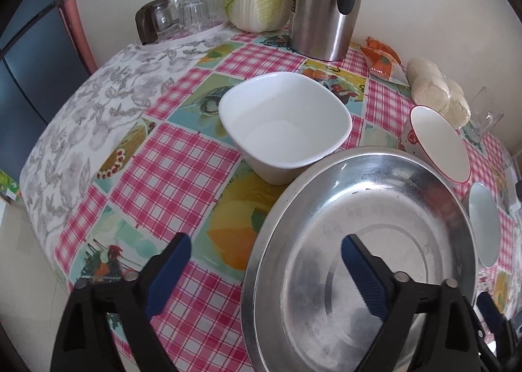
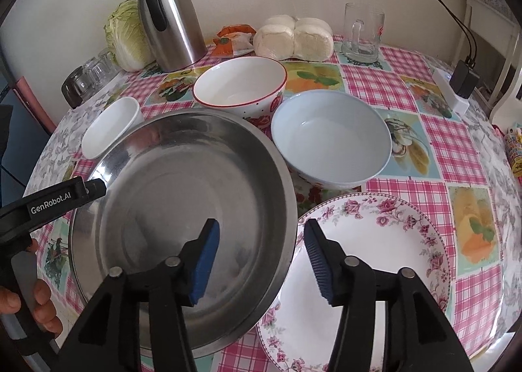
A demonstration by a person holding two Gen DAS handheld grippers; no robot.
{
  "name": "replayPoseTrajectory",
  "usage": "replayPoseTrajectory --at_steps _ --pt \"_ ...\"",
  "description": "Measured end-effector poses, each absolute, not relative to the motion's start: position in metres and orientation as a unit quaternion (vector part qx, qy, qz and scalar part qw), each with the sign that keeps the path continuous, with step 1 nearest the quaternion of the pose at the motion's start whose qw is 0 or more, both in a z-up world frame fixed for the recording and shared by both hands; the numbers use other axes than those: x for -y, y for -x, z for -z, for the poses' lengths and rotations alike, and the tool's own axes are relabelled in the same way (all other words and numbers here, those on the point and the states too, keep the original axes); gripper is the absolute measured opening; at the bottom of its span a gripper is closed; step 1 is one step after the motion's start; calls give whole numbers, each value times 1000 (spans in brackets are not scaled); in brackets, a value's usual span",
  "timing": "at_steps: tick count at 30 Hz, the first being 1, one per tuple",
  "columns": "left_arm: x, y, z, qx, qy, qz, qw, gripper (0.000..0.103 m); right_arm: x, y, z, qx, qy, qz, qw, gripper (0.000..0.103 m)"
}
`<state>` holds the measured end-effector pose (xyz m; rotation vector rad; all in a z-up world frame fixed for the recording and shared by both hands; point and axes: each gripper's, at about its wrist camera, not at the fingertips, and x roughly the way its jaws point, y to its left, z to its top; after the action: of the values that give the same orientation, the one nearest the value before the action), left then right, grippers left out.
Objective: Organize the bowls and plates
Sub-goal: 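Lower the steel tray beside the white bowl and open both grippers, then move to the floral-rimmed plate and close the right gripper on its rim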
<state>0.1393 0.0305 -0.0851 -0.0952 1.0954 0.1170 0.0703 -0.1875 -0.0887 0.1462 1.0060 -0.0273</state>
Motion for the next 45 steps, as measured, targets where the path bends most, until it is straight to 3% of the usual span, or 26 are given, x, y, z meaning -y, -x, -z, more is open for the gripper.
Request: replayPoseTrajectory --at_steps 3,8,10,15,18,33,45 --pt "-27 -138 83 -513 32 -58 856 103 188 -71 88 -479 -65 14 875 71" --pt "-20 -135 79 -505 16 -57 861 103 190 -70 88 -476 -59 16 877 77" --pt "-15 -133 76 -502 10 -53 863 103 192 -69 87 -473 -55 18 879 86" --pt "-3 -127 67 -494 8 -42 869 103 199 -63 83 -464 -48 27 884 88" --pt "5 -121 62 -487 6 -36 873 103 208 -60 81 -459 -49 41 886 101" --pt "83 -75 30 -427 -14 57 902 103 288 -18 59 -398 -97 110 906 102" --pt "148 -36 23 -432 -15 172 885 103 341 20 59 -377 -135 153 903 102"
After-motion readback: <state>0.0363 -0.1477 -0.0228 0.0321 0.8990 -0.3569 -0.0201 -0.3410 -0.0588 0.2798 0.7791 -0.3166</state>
